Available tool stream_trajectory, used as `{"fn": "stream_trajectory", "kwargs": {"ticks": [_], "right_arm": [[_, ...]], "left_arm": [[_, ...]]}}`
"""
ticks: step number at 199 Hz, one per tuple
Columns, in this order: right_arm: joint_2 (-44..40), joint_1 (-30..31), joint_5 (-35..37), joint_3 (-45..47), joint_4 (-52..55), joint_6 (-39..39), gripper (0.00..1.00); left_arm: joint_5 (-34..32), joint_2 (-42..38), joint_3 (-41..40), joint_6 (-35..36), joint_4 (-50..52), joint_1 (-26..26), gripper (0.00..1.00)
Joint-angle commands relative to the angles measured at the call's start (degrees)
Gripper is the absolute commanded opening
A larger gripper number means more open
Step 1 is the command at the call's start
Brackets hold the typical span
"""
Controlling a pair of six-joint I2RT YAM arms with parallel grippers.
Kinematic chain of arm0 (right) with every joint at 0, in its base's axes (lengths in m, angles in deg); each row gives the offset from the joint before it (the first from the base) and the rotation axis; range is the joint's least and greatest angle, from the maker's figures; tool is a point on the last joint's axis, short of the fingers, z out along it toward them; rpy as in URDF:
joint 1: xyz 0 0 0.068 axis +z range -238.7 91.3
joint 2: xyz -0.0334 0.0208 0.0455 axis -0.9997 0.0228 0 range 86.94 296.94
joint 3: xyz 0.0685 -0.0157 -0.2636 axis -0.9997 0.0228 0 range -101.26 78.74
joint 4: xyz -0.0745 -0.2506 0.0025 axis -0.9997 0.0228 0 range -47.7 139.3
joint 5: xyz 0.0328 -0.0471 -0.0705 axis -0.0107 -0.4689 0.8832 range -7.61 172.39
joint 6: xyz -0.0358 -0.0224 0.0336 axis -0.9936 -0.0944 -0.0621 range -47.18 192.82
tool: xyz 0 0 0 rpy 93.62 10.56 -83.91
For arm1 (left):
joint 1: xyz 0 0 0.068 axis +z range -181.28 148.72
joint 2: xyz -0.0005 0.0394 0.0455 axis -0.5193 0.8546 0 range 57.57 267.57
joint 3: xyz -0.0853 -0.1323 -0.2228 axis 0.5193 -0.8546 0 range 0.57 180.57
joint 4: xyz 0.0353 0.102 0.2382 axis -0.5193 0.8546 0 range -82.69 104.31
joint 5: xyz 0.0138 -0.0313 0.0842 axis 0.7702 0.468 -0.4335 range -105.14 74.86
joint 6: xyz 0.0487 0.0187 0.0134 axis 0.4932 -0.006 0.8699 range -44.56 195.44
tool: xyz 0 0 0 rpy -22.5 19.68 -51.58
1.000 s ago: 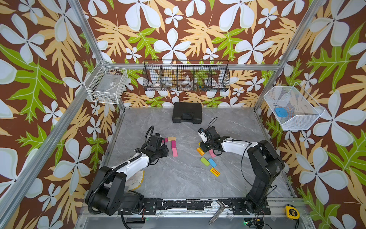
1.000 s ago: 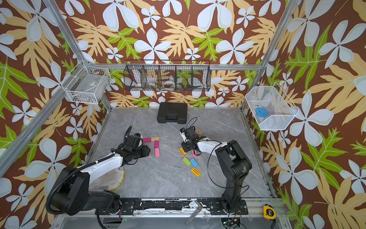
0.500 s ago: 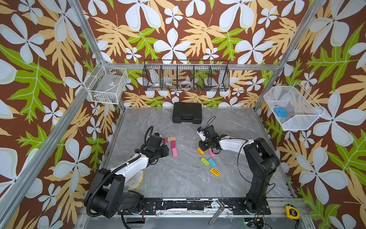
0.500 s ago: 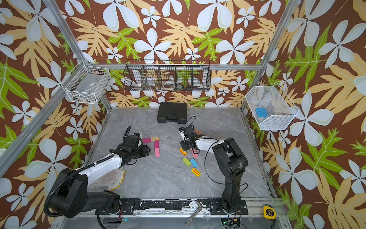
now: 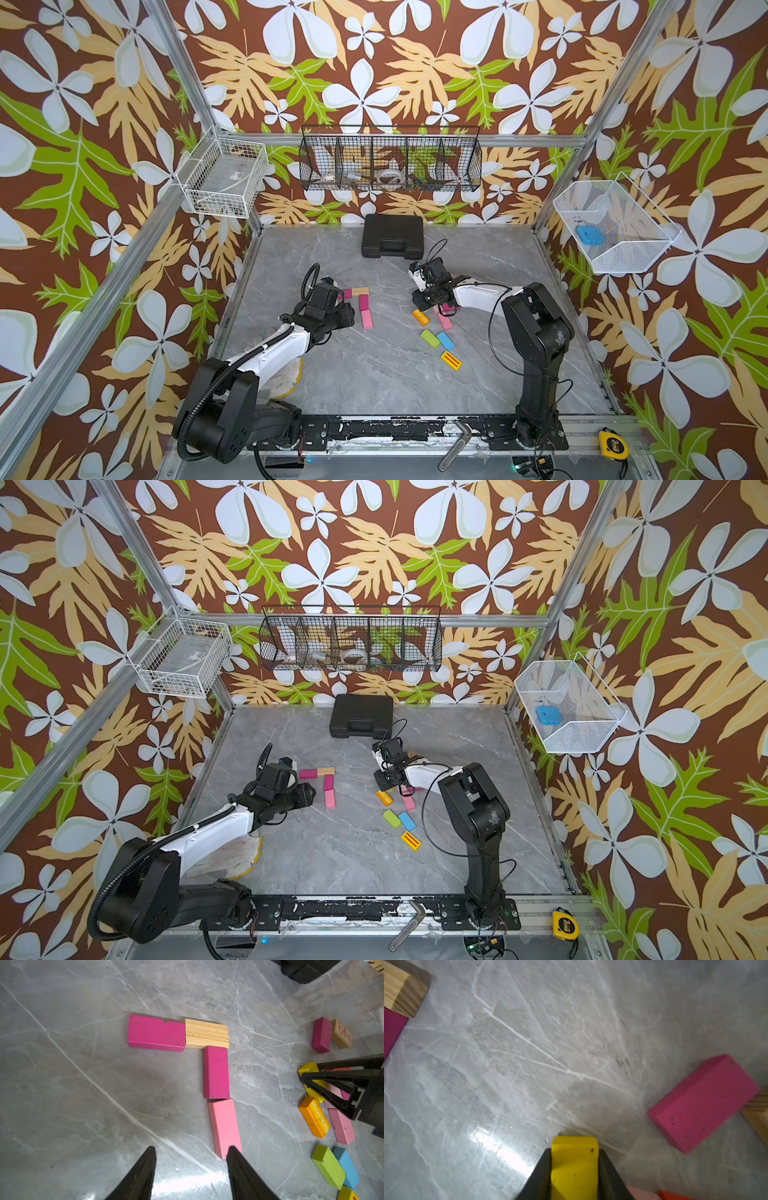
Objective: Assemble the number 7 with building blocks
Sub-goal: Pick up the building block from the center of the board, then place the building block at the center of the board.
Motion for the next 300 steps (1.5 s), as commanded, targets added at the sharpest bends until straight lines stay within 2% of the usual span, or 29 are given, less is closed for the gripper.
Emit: {"fn": "stream_trajectory", "kwargs": {"ticks": [1, 46, 73, 103, 135, 167, 200, 255, 300], "right_arm": [[-0.03, 0.41, -1.49, -0.95, -0.23, 0.59, 0.32], [-0.56, 2.38, -2.49, -4.03, -1.09, 0.28, 0.30], [-2.40, 4.38, -3.22, -3.68, -1.51, 2.00, 0.30], [-5.29, 8.30, -2.98, 0.17, -3.82, 7.03, 0.30], [-6.44, 15.35, -0.56, 3.48, -6.13, 13.54, 0.30], [-5.98, 20.40, 0.78, 5.93, -9.70, 21.82, 0.30], [-4.98, 23.58, 3.54, 6.02, -9.85, 26.93, 0.30], [-2.58, 25.52, 4.89, 5.42, -9.43, 30.52, 0.31], [-2.42, 25.75, 4.70, 4.50, -10.08, 29.11, 0.43]], "left_arm": [[-0.18, -0.51, -0.23, 0.08, -1.06, 0.21, 0.60], [-0.74, -1.58, -0.58, -0.27, -1.14, 0.42, 0.69], [-1.87, -2.82, -1.36, -0.99, -1.33, 0.91, 0.81], [-3.42, -4.67, -2.25, -2.25, -1.59, 1.91, 0.92], [-4.57, -6.66, -2.53, -2.91, -1.82, 2.66, 1.00], [-4.93, -8.14, -2.95, -3.35, -1.92, 2.93, 1.00], [-5.07, -9.65, -3.68, -3.87, -2.18, 2.83, 1.00], [-5.05, -11.28, -4.34, -4.07, -2.47, 2.88, 1.00], [-4.81, -11.21, -4.52, -4.18, -2.58, 2.87, 1.00]]}}
